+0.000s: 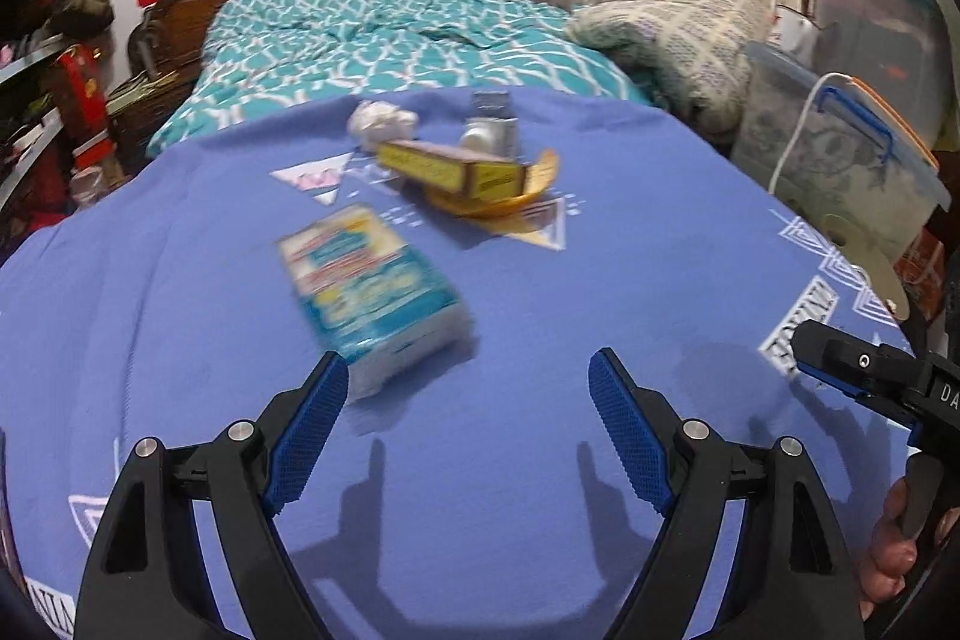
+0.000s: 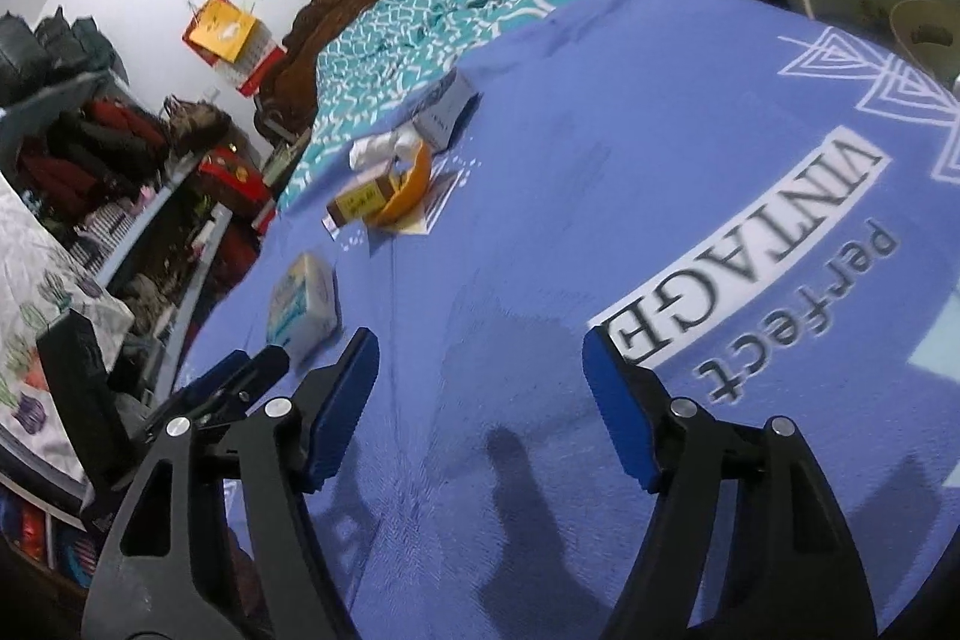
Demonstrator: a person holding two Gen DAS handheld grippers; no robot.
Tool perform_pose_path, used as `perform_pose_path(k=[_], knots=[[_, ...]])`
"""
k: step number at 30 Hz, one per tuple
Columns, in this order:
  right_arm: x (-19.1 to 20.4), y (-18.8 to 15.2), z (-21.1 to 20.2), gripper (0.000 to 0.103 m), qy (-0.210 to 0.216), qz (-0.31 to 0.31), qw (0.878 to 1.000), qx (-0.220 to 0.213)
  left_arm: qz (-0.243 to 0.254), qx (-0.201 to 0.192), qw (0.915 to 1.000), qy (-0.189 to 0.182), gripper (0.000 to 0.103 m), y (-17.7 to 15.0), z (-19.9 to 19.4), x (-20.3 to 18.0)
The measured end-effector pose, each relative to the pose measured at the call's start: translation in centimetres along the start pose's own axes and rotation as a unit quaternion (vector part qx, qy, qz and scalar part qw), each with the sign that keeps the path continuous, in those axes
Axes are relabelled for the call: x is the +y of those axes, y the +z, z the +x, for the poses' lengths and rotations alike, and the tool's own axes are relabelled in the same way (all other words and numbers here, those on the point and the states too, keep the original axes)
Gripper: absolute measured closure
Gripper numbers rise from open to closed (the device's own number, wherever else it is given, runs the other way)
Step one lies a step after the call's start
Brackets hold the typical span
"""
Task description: Collect trash
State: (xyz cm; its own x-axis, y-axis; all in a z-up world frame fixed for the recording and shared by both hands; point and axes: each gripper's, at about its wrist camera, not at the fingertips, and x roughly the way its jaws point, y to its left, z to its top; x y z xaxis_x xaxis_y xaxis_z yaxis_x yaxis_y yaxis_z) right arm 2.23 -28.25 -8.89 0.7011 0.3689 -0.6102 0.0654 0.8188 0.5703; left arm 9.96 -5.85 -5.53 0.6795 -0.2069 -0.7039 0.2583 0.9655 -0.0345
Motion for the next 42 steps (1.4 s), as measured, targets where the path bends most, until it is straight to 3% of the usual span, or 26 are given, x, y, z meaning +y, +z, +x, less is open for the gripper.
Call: perform_pose_path(k=[6,36,42], knots=[[0.2,-0.2,1.4,0.034,-0.008,-0.002,1.0,0.013,-0.021,0.004,0.9998,0.003,0.024,-0.5,0.2,1.5],[-0.3,-0.3,1.7,0.034,0.003,0.008,1.0,0.015,-0.023,0.005,0.9997,0.009,0.009,-0.6,0.4,1.4],[-0.4,-0.3,1.7,0.034,0.004,0.009,1.0,0.015,-0.022,-0.014,0.9997,0.002,0.009,-0.8,-0.4,1.2]])
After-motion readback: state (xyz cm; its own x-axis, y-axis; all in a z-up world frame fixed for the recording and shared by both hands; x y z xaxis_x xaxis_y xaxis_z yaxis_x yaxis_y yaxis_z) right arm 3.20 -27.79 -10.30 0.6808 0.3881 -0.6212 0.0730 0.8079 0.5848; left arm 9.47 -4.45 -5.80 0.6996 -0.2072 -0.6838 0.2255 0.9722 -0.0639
